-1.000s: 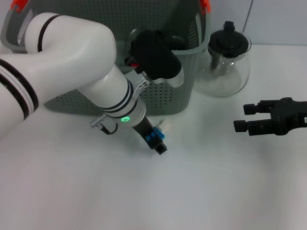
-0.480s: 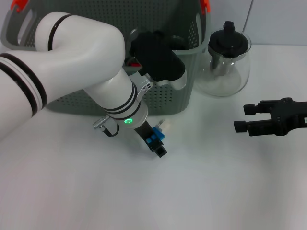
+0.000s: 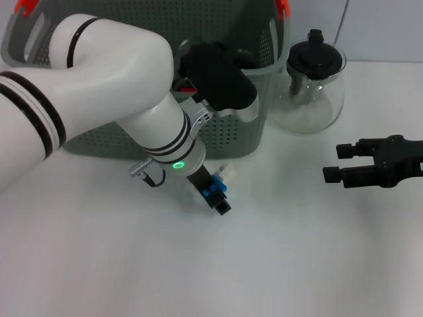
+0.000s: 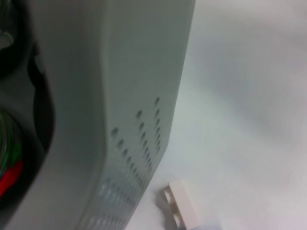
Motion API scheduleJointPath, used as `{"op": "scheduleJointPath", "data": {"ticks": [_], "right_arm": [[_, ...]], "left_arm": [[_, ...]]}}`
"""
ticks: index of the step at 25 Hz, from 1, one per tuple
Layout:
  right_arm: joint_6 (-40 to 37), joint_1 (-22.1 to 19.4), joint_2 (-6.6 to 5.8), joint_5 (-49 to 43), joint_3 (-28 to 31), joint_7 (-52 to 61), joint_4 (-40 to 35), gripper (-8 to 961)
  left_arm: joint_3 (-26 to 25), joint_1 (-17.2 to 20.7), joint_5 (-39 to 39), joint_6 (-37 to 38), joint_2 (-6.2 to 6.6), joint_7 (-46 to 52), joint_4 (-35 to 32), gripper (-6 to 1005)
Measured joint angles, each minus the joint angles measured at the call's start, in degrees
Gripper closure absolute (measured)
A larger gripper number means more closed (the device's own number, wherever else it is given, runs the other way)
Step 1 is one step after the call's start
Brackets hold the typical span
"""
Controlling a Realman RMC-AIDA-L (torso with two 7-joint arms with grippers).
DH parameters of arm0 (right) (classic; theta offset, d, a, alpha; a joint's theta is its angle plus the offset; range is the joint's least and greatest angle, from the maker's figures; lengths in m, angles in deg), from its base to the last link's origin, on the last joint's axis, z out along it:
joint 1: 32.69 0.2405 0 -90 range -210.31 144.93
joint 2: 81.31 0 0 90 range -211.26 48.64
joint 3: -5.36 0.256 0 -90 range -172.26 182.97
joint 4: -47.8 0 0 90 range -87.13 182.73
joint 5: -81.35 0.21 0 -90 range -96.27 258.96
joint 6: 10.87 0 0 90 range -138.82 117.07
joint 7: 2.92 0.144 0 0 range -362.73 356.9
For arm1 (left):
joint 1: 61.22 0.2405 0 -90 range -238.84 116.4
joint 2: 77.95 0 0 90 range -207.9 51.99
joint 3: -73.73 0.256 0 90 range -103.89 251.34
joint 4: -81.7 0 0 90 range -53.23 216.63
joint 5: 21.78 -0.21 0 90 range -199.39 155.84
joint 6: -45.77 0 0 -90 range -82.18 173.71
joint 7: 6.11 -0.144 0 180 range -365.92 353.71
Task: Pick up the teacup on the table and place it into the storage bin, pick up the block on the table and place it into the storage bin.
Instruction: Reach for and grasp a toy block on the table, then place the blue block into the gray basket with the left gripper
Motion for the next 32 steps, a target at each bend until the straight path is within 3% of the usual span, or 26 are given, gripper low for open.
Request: {"op": "scheduleJointPath", "data": {"ticks": [6,11,16,20,23,25,29,30,31,32], "right_arm": [[0.00,0.00,0.00,0.02,0.00,-0.09,0.00,116],[0.00,-0.01,0.00,0.02,0.00,-0.09,0.00,116],[0.00,-0.10,0.00,0.02,0.00,-0.09,0.00,115],[-0.01,-0.27,0.00,0.01,0.00,-0.04,0.00,116],[-0.09,-0.50,0.00,0.01,0.00,-0.02,0.01,116],[-0.04,-0.67,0.00,0.02,0.00,-0.02,0.00,116],[-0.04,-0.69,0.05,0.01,0.00,-0.05,0.00,116],[-0.04,-0.66,0.07,0.01,0.01,-0.05,0.00,116],[-0.07,-0.61,0.13,0.01,0.00,-0.06,0.00,116],[-0.14,-0.55,0.19,0.02,-0.01,-0.06,0.00,116]], "left_arm": [[-0.03,-0.10,-0.08,-0.35,0.08,0.00,0.11,376],[-0.03,-0.13,-0.10,-0.49,0.09,0.06,0.14,598],[-0.61,0.22,-0.15,1.66,0.16,0.08,-1.74,584],[-4.24,5.38,-0.01,10.01,0.29,-1.73,-11.28,573],[-12.24,10.98,3.10,19.58,-0.04,-6.38,-22.01,565],[-21.66,13.71,10.94,27.89,0.02,-11.24,-28.53,560],[-40.13,12.75,30.16,38.90,1.38,-19.02,-29.95,549],[-43.37,12.05,33.41,39.96,1.88,-20.13,-29.58,546],[-43.37,12.05,33.41,39.96,1.88,-20.13,-29.58,543],[-47.14,10.25,37.74,37.59,3.41,-21.13,-28.18,540]]}}
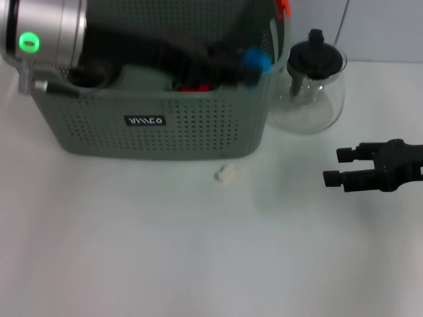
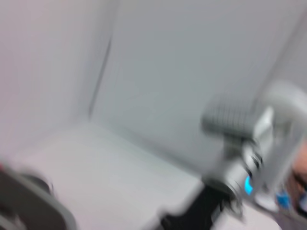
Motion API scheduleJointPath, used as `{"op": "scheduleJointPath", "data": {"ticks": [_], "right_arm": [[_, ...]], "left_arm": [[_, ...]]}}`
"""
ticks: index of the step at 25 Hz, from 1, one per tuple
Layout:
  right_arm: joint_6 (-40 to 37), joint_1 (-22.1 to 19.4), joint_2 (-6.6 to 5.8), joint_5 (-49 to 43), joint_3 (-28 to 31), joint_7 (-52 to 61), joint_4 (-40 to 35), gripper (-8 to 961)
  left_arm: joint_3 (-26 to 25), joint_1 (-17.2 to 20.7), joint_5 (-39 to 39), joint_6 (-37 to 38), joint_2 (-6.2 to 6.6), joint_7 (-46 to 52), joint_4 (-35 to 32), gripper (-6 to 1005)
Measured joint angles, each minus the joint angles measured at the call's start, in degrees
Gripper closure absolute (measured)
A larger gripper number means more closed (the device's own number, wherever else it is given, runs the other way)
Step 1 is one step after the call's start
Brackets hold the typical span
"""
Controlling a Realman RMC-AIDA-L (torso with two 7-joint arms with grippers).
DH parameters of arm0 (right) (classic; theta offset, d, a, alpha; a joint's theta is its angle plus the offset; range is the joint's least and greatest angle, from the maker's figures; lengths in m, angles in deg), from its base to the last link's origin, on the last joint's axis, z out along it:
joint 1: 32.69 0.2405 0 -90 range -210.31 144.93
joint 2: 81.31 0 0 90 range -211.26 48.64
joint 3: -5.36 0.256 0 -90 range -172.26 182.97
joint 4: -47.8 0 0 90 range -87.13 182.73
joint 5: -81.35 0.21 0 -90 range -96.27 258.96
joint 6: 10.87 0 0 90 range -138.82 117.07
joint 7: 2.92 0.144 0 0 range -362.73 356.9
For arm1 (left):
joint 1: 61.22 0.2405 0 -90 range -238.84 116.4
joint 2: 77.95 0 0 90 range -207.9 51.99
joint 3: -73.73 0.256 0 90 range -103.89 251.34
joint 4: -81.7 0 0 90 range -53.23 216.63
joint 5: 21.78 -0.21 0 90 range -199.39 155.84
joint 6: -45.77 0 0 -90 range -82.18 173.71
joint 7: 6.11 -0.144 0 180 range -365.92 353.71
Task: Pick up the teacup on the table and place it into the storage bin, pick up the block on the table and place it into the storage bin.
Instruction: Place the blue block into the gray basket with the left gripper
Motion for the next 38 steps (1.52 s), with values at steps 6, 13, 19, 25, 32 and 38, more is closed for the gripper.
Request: {"op": "scheduleJointPath", "data": {"ticks": [6,13,19,25,32,38], "right_arm": [[-0.08,0.27,0.09,-0.02,-0.05,0.22,0.00,116],[-0.12,0.37,-0.08,-0.05,-0.20,0.52,0.00,116],[-0.02,0.37,-0.10,-0.15,-0.41,0.50,0.00,116],[-0.18,0.44,-0.19,-0.27,-0.44,0.48,-0.11,115],[-0.27,0.56,-0.19,-0.23,-0.44,0.49,-0.25,115],[-0.29,0.55,-0.20,-0.21,-0.18,0.50,-0.47,115]], "left_arm": [[3.42,-6.38,-10.65,-19.13,2.02,1.77,9.27,524],[5.35,-14.53,-25.15,-34.29,2.00,4.34,24.57,505],[8.11,-15.59,-29.54,-39.95,1.71,6.08,27.96,488],[7.87,-14.39,-29.95,-40.82,1.73,6.35,27.65,472],[6.57,-10.26,-29.25,-37.41,0.58,6.37,18.14,417],[3.89,-1.13,-14.53,-19.66,-1.86,1.11,-1.31,159]]}}
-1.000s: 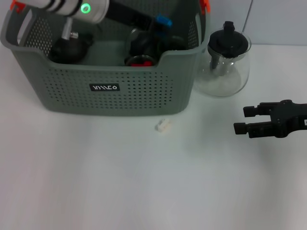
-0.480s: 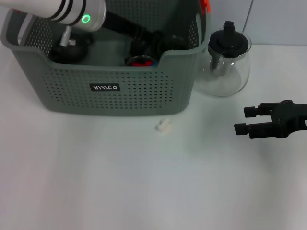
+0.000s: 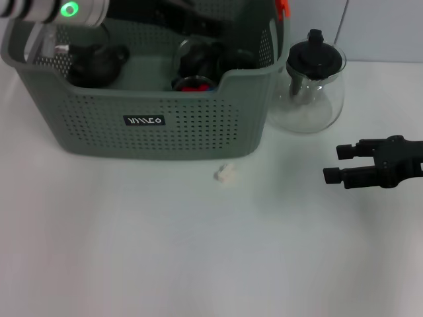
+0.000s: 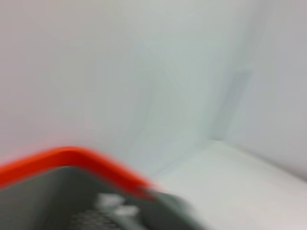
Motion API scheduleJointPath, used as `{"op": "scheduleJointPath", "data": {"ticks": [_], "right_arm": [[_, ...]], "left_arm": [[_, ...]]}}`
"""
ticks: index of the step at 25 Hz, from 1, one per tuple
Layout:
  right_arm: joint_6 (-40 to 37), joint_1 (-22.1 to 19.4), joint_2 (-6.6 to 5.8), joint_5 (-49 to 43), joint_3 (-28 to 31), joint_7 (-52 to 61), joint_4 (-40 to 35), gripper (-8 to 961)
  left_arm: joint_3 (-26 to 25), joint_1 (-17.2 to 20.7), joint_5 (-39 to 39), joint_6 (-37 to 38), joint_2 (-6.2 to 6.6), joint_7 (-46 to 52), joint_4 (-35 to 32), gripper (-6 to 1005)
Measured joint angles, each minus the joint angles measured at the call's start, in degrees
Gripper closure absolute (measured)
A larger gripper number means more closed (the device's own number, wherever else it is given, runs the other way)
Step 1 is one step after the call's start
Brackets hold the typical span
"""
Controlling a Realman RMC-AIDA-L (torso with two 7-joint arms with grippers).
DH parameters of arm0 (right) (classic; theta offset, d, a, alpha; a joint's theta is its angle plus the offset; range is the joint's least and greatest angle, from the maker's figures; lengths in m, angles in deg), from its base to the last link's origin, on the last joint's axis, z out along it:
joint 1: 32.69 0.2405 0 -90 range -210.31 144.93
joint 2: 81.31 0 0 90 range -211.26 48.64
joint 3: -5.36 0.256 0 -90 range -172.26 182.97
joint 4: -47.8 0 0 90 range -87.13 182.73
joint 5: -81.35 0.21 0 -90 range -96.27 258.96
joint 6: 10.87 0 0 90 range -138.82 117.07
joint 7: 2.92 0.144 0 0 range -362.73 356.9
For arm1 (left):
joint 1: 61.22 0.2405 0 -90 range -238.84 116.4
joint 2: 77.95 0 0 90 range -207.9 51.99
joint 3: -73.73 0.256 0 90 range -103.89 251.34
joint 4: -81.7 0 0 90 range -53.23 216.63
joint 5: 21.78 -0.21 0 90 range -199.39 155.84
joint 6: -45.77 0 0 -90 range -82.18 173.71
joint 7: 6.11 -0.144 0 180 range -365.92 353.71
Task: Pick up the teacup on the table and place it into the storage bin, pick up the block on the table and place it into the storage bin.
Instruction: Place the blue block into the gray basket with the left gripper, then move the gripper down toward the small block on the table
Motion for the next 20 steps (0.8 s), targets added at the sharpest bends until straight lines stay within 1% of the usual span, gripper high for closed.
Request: {"op": "scheduleJointPath", "data": {"ticks": [1,2,3,6,9,13,16,18,20], "right_arm": [[0.07,0.00,-0.03,0.00,0.07,-0.01,-0.01,115],[0.13,0.00,-0.04,0.02,0.09,-0.02,-0.02,115],[0.20,0.00,-0.04,0.07,0.12,-0.03,-0.02,115],[0.27,-0.01,-0.06,0.17,0.17,-0.04,-0.04,115],[0.35,-0.01,-0.07,0.19,0.18,-0.09,0.00,115],[0.42,0.00,0.01,0.21,0.14,-0.59,0.37,115],[0.43,0.10,0.80,0.18,-0.25,-1.44,0.43,116],[0.39,0.34,1.45,0.01,-0.44,-1.77,0.43,116],[0.42,0.70,2.32,-0.10,-0.84,-1.95,0.44,116]], "left_arm": [[-0.22,1.28,2.34,3.30,-0.38,-1.98,-1.66,94],[-0.38,2.87,5.72,8.34,-0.81,-4.73,-4.14,94],[-0.31,3.55,6.89,10.91,-1.03,-5.93,-5.02,94],[1.49,4.92,8.16,19.84,-1.38,-7.41,-6.31,94],[2.46,5.24,7.86,23.66,-1.39,-8.67,-3.46,94],[1.93,5.69,7.82,27.20,-1.19,-14.98,1.52,94],[0.67,6.88,7.47,29.20,-1.16,-22.52,5.64,94],[-0.53,8.71,7.03,29.99,-1.37,-28.99,8.32,94],[-1.79,10.40,7.06,30.10,-1.51,-33.46,10.05,94]]}}
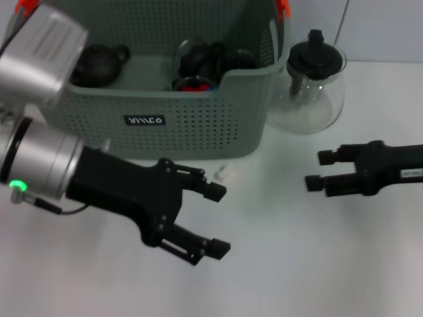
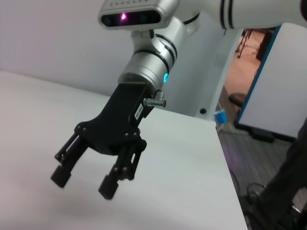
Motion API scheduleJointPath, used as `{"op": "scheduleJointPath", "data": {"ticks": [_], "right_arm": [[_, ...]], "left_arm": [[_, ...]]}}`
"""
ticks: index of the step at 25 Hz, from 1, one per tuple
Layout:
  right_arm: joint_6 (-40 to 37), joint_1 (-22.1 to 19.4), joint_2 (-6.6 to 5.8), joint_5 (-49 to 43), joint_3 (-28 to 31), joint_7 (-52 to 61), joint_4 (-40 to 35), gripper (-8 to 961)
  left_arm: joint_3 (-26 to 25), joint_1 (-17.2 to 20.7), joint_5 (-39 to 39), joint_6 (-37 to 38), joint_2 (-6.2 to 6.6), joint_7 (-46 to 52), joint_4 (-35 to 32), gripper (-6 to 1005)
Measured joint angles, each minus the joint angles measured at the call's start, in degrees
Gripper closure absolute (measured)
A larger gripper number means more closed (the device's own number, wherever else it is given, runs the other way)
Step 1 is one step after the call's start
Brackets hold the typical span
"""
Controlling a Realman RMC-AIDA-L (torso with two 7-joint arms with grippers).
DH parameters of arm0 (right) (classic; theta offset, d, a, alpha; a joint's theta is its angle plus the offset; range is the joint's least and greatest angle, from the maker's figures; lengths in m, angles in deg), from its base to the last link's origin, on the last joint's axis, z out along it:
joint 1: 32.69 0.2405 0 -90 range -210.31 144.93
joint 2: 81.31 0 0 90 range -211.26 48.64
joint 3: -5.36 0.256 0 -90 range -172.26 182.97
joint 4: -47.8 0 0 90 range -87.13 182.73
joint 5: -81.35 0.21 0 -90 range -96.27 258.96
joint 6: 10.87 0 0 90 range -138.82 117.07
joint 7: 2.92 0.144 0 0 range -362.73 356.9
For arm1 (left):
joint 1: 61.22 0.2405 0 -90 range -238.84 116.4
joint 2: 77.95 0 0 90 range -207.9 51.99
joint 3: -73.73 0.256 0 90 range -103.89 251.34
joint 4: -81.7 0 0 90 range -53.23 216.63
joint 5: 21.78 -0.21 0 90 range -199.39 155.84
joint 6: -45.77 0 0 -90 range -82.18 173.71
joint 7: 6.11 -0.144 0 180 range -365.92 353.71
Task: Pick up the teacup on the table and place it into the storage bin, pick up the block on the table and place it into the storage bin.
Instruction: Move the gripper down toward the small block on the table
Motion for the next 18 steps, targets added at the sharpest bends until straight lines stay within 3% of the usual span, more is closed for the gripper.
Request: {"op": "scheduleJointPath", "data": {"ticks": [6,10,18], "right_arm": [[5.89,1.69,3.88,-0.06,-6.31,0.64,0.22,116],[9.05,2.77,4.30,0.69,-8.33,0.88,2.13,116],[14.99,5.18,4.75,1.83,-13.33,1.10,6.03,115]], "left_arm": [[-7.30,4.74,3.41,1.55,-0.11,-10.89,4.90,94],[-12.32,6.86,4.64,3.06,-0.12,-14.72,6.15,93],[-13.01,8.57,4.94,3.29,-0.13,-15.88,6.70,93]]}}
